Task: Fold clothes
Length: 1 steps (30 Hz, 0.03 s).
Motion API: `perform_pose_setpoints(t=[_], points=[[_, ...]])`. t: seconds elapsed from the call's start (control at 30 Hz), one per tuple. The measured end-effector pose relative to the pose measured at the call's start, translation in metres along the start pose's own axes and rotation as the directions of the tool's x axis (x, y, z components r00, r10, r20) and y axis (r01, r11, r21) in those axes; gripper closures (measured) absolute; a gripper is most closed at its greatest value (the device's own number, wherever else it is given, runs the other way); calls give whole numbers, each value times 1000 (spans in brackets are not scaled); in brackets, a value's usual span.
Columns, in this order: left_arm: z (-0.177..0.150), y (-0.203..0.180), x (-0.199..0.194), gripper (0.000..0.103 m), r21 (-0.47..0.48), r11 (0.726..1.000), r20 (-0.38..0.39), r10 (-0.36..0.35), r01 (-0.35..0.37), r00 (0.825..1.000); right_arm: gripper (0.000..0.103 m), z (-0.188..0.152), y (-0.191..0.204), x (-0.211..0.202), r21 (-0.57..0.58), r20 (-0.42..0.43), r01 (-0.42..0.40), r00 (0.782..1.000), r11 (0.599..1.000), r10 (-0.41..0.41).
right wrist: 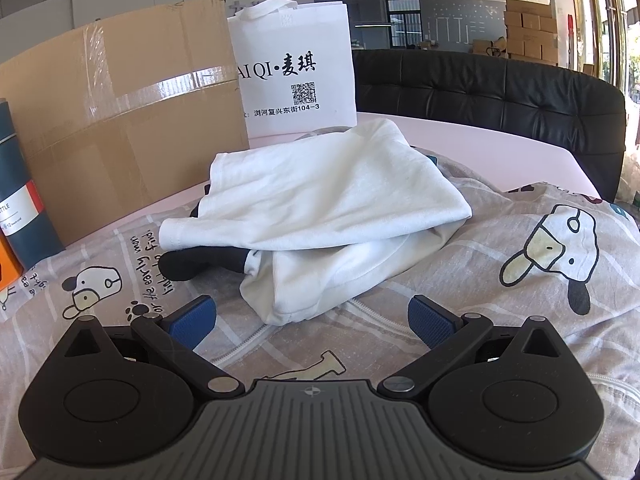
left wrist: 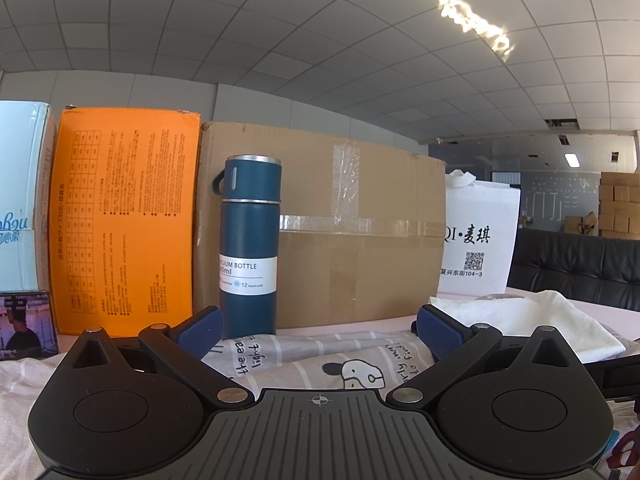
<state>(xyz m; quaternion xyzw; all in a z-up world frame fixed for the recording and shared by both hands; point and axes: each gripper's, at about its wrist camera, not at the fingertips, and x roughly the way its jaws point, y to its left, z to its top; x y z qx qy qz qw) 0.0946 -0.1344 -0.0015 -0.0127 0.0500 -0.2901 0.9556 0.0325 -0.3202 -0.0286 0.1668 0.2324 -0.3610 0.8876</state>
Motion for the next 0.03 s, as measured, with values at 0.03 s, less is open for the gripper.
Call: perform_pose_setpoints(t=[0.03], points=[[0, 0, 0, 0, 0, 1000, 0, 0, 0, 1000, 0, 0, 0, 0, 0, -1, 0, 1000, 1000, 0]])
